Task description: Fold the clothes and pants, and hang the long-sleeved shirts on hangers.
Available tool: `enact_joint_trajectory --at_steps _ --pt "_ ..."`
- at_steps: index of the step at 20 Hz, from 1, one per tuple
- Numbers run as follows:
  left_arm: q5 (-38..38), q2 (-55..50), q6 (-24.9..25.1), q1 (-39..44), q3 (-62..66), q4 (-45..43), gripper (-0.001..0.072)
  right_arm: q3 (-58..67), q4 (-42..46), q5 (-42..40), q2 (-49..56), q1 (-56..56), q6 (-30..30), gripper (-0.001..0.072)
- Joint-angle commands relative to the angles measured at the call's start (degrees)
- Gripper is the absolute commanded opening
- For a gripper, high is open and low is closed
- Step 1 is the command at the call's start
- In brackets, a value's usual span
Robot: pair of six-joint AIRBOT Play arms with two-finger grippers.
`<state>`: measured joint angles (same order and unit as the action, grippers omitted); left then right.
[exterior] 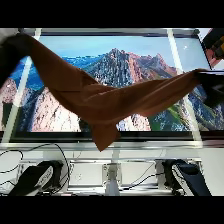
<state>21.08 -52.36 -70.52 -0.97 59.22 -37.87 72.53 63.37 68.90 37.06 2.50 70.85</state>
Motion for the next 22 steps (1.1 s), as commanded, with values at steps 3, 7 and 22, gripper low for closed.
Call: enact_joint_trajectory --at_steps 3,7,22 --pt "-3.8 -18.3 -0.7 4.7 0.1 7.4 0.0019 -10.5 1.6 -11.0 13.2 0.0 0.2 0.0018" --pt "-10.9 -25.0 -0.7 8.5 0.1 10.5 0.0019 -13.3 3.1 -14.3 24.8 0.0 0.2 0.0018" --pt "32.1 -19.4 1.7 -0.8 -16.5 -4.5 0.0695 -13.2 4.9 -11.4 30.4 0.0 0.2 0.0018"
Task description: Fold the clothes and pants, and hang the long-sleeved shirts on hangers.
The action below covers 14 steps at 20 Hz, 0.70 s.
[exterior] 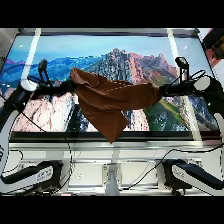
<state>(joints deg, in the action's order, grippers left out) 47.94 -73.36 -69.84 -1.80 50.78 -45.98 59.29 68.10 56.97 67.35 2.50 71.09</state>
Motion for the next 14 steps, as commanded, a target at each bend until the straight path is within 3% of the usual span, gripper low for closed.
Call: enact_joint_trajectory --at_steps 1,4,12,14 --pt "3.2 2.4 3.0 1.0 -12.1 7.0 0.0696 0.0 0.2 0.6 0.1 0.0 0.0 0.0018" --pt "-2.1 3.4 5.0 3.9 -20.5 15.2 0.0696 0.0 0.2 0.6 0.1 0.0 0.0 0.0018" --pt "-14.1 3.4 7.3 12.4 -22.8 14.6 0.069 0.0 0.1 0.7 0.1 0.0 0.0 0.0018" --pt "-17.1 3.4 8.9 13.6 -22.8 14.6 0.0618 0.0 0.1 0.7 0.1 0.0 0.0 0.0018"
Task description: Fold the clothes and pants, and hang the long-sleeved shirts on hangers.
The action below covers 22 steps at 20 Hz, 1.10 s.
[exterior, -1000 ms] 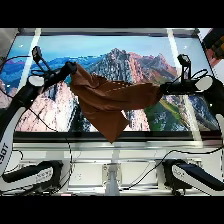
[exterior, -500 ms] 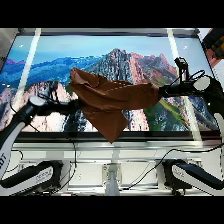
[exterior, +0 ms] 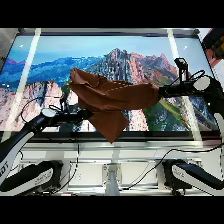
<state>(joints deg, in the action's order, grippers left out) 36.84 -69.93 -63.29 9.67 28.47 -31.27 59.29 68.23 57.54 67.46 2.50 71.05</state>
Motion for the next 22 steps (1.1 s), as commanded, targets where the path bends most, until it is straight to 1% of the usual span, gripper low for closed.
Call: enact_joint_trajectory --at_steps 1,2,3,6,8,9,12,15,18,20,22 --pt "-6.7 0.0 3.1 2.3 -0.4 -0.1 0.0617 0.0 -0.1 0.1 0.0 0.0 0.0 0.0019" --pt "-6.9 0.0 3.7 2.3 -0.4 -0.1 0.0615 0.0 0.0 0.1 0.0 0.0 0.0 0.0018" --pt "-6.9 0.0 4.2 2.3 -0.4 -0.1 0.0583 0.0 0.0 0.1 0.0 0.0 0.0 0.0018" --pt "-6.8 0.0 5.2 2.3 -0.4 -0.1 0.0414 0.0 0.0 0.1 0.0 0.0 0.0 0.0019" --pt "-6.1 0.1 5.2 2.4 -0.4 0.6 0.0101 0.0 -0.1 0.2 0.0 0.0 0.1 0.0018" --pt "-5.7 0.2 5.3 2.4 -0.4 1.8 0.0019 0.0 -0.2 0.4 0.0 0.0 0.1 0.0019" --pt "-4.9 2.9 5.4 1.6 0.7 3.8 0.0019 0.0 -0.3 2.2 -0.9 0.0 0.4 0.0018" --pt "0.0 9.0 8.9 -1.7 4.7 3.0 0.0017 0.0 -0.3 2.3 -4.5 0.0 3.5 0.0018" --pt "1.1 15.6 8.8 -6.5 7.7 2.8 0.0017 0.0 -0.3 2.8 -8.2 0.0 7.3 0.0018" --pt "2.6 19.8 8.4 -9.2 7.9 2.8 0.0017 0.0 -0.3 3.6 -9.6 0.0 8.1 0.0018" --pt "3.1 24.1 7.9 -10.8 8.0 2.8 0.0016 0.0 0.0 7.3 -10.6 0.0 9.1 0.0018"
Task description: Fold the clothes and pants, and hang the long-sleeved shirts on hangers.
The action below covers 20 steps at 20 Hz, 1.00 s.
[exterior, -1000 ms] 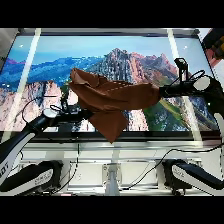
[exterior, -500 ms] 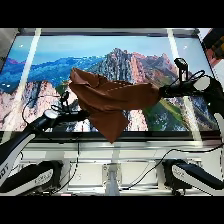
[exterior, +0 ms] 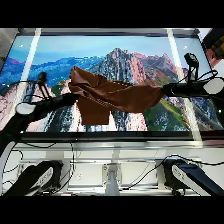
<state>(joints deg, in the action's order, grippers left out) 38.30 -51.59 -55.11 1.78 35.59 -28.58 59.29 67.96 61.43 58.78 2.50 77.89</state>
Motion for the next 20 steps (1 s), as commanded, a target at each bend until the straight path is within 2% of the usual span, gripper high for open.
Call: enact_joint_trajectory --at_steps 1,3,5,10,14,20 --pt "1.6 8.2 -0.4 -3.4 0.9 0.2 0.0017 0.0 0.8 4.9 -2.4 0.0 2.2 0.0018" --pt "0.7 12.9 -0.4 -4.1 1.6 0.3 0.0016 0.0 4.0 5.5 -3.7 0.0 2.2 0.0018" --pt "-3.4 17.7 -0.6 -4.3 2.6 0.4 0.0016 0.1 9.4 5.2 -4.8 0.0 2.3 0.0018" --pt "-15.5 29.4 -8.3 -4.3 5.1 0.4 0.0017 3.7 11.6 8.3 -11.8 0.1 2.0 0.0018" --pt "-26.7 38.2 -13.0 -4.3 5.4 4.1 0.0017 14.3 11.7 7.0 -22.1 0.1 2.1 0.0018" --pt "-25.9 43.7 -13.9 -4.2 10.3 8.5 0.0016 31.4 11.8 5.7 -32.7 0.1 2.6 0.0017"
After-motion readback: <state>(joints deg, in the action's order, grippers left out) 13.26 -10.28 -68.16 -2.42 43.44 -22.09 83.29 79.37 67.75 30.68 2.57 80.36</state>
